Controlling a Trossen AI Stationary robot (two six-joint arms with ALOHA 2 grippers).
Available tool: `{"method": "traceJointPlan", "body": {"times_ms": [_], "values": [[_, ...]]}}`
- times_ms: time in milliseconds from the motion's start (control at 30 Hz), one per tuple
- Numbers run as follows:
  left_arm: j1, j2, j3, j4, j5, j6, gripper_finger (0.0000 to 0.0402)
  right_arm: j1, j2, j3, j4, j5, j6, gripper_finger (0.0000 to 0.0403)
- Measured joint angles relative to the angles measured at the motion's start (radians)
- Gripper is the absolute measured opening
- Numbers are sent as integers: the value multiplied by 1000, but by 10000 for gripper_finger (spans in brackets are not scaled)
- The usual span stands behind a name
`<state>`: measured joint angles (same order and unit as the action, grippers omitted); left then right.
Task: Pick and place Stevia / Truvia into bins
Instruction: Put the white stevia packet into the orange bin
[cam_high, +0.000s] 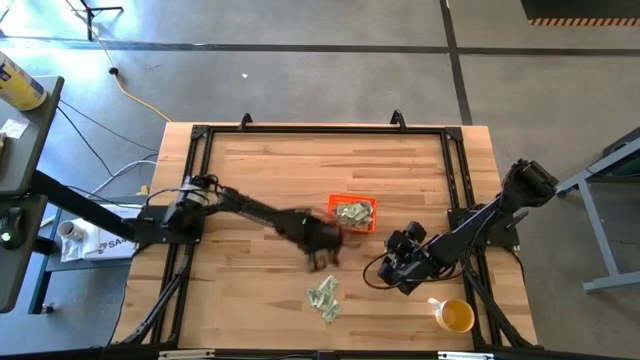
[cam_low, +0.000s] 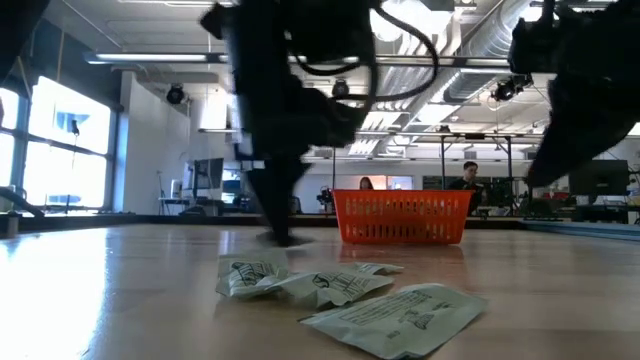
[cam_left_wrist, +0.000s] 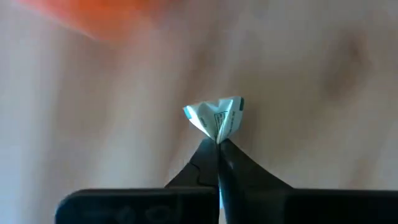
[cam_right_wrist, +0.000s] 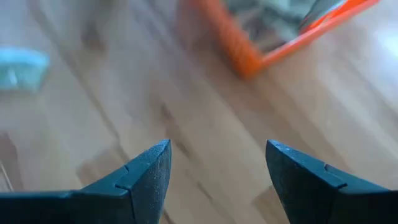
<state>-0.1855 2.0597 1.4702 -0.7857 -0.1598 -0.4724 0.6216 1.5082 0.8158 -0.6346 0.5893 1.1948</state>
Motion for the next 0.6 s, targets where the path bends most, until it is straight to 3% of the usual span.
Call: {"method": "traceJointPlan", "body": {"times_ms": [233,333,600], "values": [[32,-6,290,-194,-45,147,41,-21,-83,2,-24,68,36,252],[48,-8,383,-154,-81,234,30,-43,-109,1,-43,73,36,252],[174,42,401,-38,-3,315,37,-61,-138,1,-63,68,30,252]]}}
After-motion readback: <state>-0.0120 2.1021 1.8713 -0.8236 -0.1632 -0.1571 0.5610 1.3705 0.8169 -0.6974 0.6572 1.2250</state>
